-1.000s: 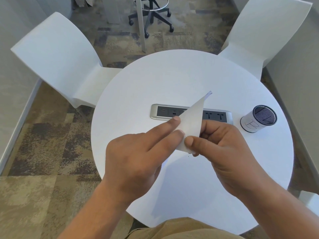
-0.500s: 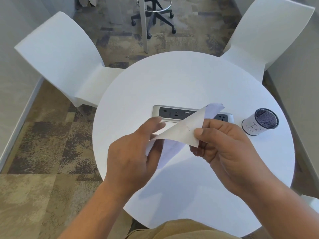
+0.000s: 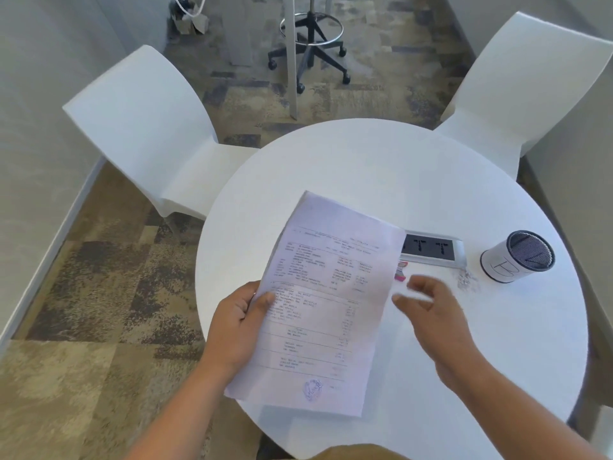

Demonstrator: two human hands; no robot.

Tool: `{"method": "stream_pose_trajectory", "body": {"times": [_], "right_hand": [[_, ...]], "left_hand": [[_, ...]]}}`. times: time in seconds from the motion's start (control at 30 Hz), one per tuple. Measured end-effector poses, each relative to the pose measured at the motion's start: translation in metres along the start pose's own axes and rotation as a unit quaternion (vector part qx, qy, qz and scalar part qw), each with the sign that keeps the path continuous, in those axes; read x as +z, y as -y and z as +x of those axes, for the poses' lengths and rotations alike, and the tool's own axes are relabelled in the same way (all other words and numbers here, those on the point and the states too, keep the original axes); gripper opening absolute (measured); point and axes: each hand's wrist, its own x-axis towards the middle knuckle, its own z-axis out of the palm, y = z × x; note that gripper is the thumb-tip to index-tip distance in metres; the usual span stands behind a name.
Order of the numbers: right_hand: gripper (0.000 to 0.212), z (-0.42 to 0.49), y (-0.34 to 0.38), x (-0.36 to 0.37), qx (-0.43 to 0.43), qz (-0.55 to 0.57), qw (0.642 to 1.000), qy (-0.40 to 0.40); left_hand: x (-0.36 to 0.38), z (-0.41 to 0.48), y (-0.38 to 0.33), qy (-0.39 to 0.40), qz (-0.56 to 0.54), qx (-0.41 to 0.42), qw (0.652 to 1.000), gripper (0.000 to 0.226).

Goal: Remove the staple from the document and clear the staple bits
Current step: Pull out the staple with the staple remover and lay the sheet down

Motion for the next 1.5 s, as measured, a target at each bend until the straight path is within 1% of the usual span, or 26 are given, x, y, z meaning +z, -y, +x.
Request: {"method": "stream_pose_trajectory", "body": {"times": [0.07,0.13,0.17,0.2,0.27,0.4,0.43,0.47,0.5,0.53,0.57,0.6,0.67,0.77,0.93,1.0,1.03,1.1,1.17,1.27,1.37,1.43,1.5], "right_hand": [[0.037,0.002,-0.028,0.009,0.072,0.004,0.993,0.092],[0.024,-0.002,-0.045,0.019,0.125,-0.011,0.978,0.167],[0.016,-0.004,-0.051,0.024,0.133,-0.027,0.972,0.192],[0.014,-0.005,-0.056,0.029,0.134,-0.041,0.968,0.209],[0.018,-0.005,-0.066,0.038,0.122,-0.062,0.968,0.209],[0.016,0.002,-0.075,0.058,0.101,-0.092,0.978,0.158],[0.015,0.005,-0.076,0.063,0.101,-0.097,0.979,0.150],[0.014,0.007,-0.078,0.068,0.108,-0.099,0.979,0.145],[0.013,0.010,-0.080,0.072,0.118,-0.103,0.977,0.143],[0.011,0.012,-0.084,0.075,0.128,-0.109,0.975,0.144],[0.010,0.014,-0.087,0.078,0.133,-0.115,0.974,0.146],[0.009,0.014,-0.090,0.080,0.136,-0.117,0.973,0.147],[0.009,0.013,-0.095,0.084,0.128,-0.119,0.974,0.143],[0.017,0.011,-0.102,0.089,0.087,-0.154,0.977,0.117],[0.020,0.008,-0.113,0.084,0.055,-0.211,0.971,0.097],[0.025,0.006,-0.116,0.076,0.011,-0.277,0.957,0.082],[0.029,0.004,-0.118,0.071,-0.025,-0.324,0.943,0.076],[0.038,0.002,-0.121,0.062,-0.096,-0.415,0.902,0.074],[0.049,0.000,-0.123,0.056,-0.138,-0.469,0.869,0.082],[0.067,0.005,-0.130,0.048,-0.173,-0.512,0.830,0.136],[0.077,0.016,-0.138,0.042,-0.200,-0.543,0.794,0.188],[0.080,0.026,-0.144,0.033,-0.216,-0.551,0.780,0.202],[0.080,0.039,-0.150,0.023,-0.227,-0.554,0.776,0.200]], "left_hand": [[-0.004,0.006,0.007,-0.015,-0.030,-0.034,0.999,0.015],[-0.006,0.012,0.018,-0.020,-0.068,-0.072,0.995,0.017],[-0.008,0.016,0.021,-0.017,-0.083,-0.088,0.993,0.018],[-0.009,0.019,0.026,-0.013,-0.093,-0.099,0.991,0.019],[-0.011,0.025,0.035,0.001,-0.090,-0.107,0.990,0.020],[-0.020,0.042,0.054,0.026,-0.066,-0.140,0.988,0.017],[-0.022,0.048,0.061,0.027,-0.048,-0.151,0.987,0.017],[-0.025,0.053,0.070,0.025,-0.002,-0.156,0.987,0.019],[-0.028,0.057,0.079,0.024,0.072,-0.152,0.985,0.025],[-0.030,0.059,0.087,0.028,0.161,-0.143,0.976,0.035],[-0.033,0.058,0.093,0.036,0.242,-0.126,0.961,0.046],[-0.036,0.056,0.098,0.047,0.298,-0.102,0.948,0.052],[-0.039,0.053,0.104,0.087,0.356,-0.059,0.929,0.055],[-0.043,0.050,0.114,0.140,0.435,-0.015,0.890,0.055],[-0.034,0.043,0.120,0.138,0.474,0.012,0.870,0.067],[-0.023,0.041,0.118,0.142,0.486,0.042,0.861,0.071],[-0.016,0.040,0.117,0.148,0.488,0.056,0.859,0.073],[0.002,0.038,0.112,0.173,0.490,0.075,0.851,0.078],[0.023,0.036,0.107,0.201,0.493,0.074,0.843,0.084],[0.062,0.035,0.097,0.228,0.499,0.067,0.833,0.092],[0.095,0.035,0.090,0.231,0.499,0.055,0.833,0.093],[0.116,0.037,0.086,0.222,0.499,0.032,0.837,0.095],[0.133,0.041,0.083,0.215,0.508,0.001,0.834,0.098]]}}
